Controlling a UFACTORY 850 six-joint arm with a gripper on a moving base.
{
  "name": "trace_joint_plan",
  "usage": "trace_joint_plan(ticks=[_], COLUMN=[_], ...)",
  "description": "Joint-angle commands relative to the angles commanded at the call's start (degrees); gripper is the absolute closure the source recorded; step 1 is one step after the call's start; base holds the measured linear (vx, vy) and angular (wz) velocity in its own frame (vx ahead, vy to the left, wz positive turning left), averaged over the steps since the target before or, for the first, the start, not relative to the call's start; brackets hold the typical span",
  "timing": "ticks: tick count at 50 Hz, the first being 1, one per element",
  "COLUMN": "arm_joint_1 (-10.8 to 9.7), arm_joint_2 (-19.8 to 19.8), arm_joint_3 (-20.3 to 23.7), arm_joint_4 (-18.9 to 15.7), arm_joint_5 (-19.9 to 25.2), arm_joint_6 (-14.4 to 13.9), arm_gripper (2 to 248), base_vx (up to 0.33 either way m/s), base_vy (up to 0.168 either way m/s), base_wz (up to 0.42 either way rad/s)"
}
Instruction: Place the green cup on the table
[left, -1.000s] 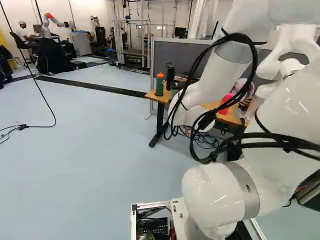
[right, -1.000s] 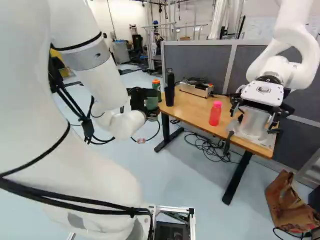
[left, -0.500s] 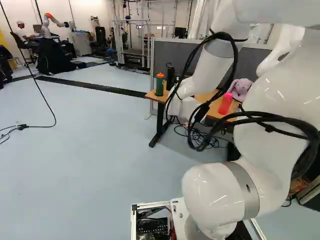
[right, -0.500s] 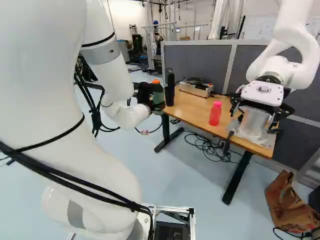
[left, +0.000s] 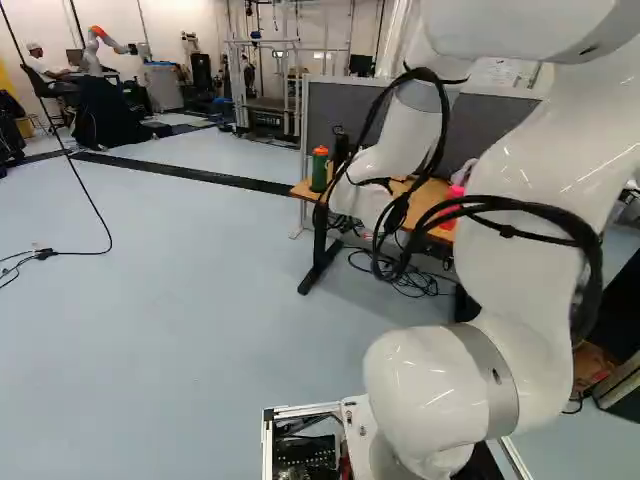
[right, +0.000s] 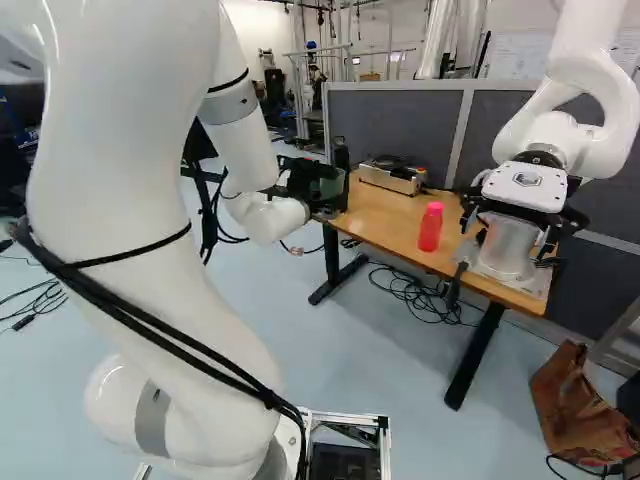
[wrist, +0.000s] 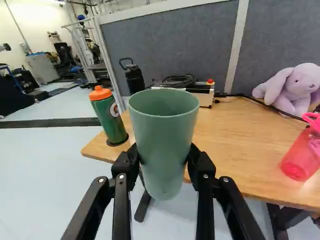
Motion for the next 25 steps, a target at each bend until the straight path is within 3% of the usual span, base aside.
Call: trace_joint_plan(ticks=[25], arm_joint_1=[-1.4], arm_joint_2=[-7.1], arm_joint_3=[-8.3], arm_joint_4=[8.9], arm_joint_5=[2.9], arm_joint_6=[0.0], arm_gripper=[132], base_vx=[0.0], base_vy=[0.0], base_wz=[0.0])
